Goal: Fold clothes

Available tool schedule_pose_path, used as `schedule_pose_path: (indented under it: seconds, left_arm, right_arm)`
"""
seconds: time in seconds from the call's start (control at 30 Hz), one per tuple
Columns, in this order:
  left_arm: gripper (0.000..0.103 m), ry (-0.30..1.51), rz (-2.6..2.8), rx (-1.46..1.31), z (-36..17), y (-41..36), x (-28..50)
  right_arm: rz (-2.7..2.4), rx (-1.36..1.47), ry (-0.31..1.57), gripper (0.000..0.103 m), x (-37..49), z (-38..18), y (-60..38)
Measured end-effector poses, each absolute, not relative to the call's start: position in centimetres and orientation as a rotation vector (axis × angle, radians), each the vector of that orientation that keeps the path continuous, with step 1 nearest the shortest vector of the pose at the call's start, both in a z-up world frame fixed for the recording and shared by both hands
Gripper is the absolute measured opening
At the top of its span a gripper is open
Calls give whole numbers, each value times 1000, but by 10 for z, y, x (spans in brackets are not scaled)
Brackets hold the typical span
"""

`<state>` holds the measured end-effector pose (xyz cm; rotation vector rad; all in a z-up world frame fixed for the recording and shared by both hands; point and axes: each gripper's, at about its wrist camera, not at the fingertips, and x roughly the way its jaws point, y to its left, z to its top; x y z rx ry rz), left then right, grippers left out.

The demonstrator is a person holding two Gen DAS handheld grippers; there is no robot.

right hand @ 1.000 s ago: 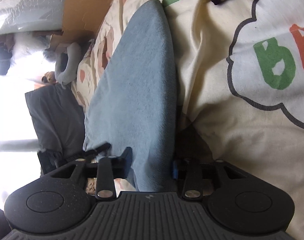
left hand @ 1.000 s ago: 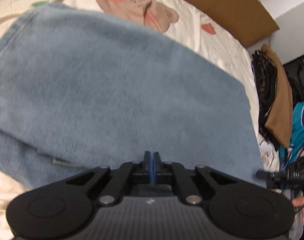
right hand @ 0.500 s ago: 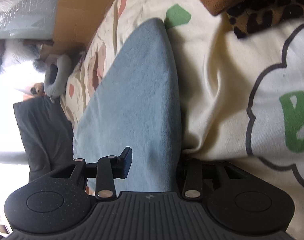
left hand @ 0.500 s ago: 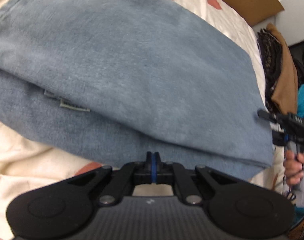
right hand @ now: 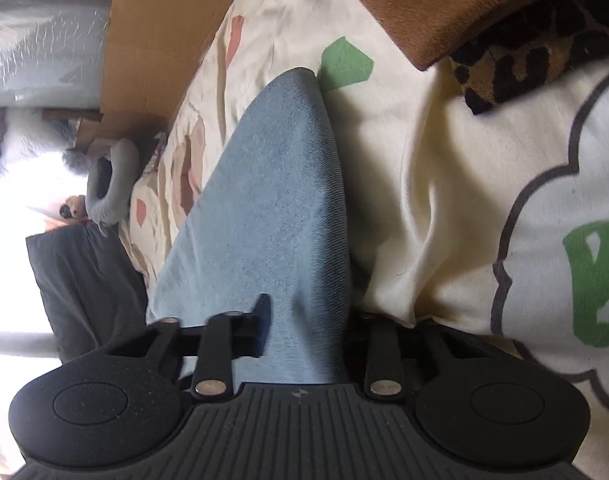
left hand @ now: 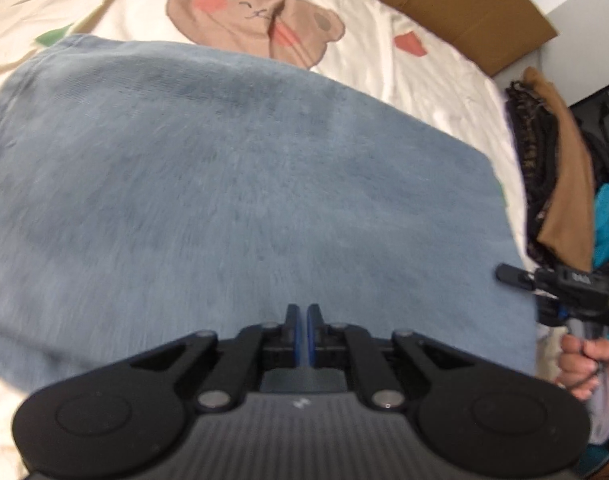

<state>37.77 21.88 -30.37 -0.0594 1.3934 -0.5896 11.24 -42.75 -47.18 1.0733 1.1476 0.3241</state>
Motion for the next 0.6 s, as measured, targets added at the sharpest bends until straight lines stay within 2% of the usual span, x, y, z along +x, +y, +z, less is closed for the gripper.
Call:
schedule_pose_path:
  seconds: [0.07,0.3,0.37,0.47,0.6]
  left_arm:
    - [2,1405,-597,-58,-309,212,384]
    - [2,1378,-596,-46,-313,202,404]
    - [2,1362,-590,-43,-313,196,413]
    - [2,1333,-585,-35,-312,186,427]
    - [2,1292,-589,-25,-312,170,445]
  right_arm:
    - [325,1076,1148,19,112,-472,-429]
    - [334,1071,1132,19,113,-465,-427]
    - [307,1075,1128,21,114,-465,-427]
    - [278,1104,1118,31,118,-465,-427]
    - [268,1090,1112,33,121,-465,-423]
